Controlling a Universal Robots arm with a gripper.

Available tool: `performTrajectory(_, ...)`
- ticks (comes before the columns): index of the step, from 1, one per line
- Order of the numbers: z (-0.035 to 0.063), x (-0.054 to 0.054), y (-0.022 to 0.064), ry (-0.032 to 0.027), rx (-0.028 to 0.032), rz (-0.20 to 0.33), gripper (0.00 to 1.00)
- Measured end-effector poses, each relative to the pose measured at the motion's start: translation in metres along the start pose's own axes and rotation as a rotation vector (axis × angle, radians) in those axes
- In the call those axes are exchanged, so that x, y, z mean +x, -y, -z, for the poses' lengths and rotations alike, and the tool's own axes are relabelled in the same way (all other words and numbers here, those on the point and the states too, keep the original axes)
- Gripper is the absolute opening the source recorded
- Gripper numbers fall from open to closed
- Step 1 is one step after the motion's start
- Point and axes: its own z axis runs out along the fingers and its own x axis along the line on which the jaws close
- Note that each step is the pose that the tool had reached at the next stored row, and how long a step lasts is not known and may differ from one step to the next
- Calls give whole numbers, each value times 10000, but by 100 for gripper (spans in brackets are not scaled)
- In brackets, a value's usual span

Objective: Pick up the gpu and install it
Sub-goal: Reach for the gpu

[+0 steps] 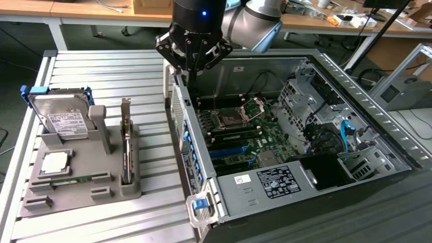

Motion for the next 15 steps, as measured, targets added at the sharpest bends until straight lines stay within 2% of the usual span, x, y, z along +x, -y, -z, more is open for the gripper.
performTrajectory(8,2,57,4,0,0,-1,11)
performTrajectory(15,5,201,15,4,-1,0,11)
